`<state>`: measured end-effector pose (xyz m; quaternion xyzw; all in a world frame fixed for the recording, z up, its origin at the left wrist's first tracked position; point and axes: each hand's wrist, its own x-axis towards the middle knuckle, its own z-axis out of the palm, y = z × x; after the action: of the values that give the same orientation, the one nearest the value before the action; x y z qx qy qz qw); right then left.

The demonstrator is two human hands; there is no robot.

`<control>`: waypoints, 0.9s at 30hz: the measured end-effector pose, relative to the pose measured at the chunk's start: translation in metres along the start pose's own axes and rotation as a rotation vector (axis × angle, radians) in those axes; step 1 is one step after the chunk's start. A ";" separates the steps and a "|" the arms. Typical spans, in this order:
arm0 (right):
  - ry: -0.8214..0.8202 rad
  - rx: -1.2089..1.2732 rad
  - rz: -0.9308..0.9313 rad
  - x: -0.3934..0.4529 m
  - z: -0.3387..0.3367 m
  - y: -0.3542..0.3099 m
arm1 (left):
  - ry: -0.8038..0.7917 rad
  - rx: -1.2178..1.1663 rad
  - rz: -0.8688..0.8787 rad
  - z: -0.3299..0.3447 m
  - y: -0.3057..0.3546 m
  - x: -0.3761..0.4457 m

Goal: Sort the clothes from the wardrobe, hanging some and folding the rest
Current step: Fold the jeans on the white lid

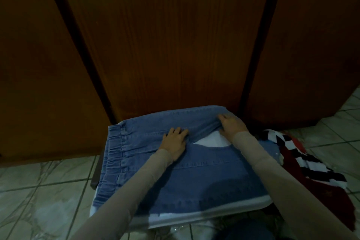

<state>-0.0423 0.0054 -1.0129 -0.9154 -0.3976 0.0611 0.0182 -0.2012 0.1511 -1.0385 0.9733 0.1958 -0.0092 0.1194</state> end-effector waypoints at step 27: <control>0.238 -0.168 0.156 -0.026 -0.002 0.041 | -0.010 -0.108 -0.018 0.011 -0.015 0.001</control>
<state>-0.0300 -0.0410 -1.0116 -0.9424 -0.3242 -0.0801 -0.0163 -0.2052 0.1621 -1.0524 0.9636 0.2039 -0.0047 0.1728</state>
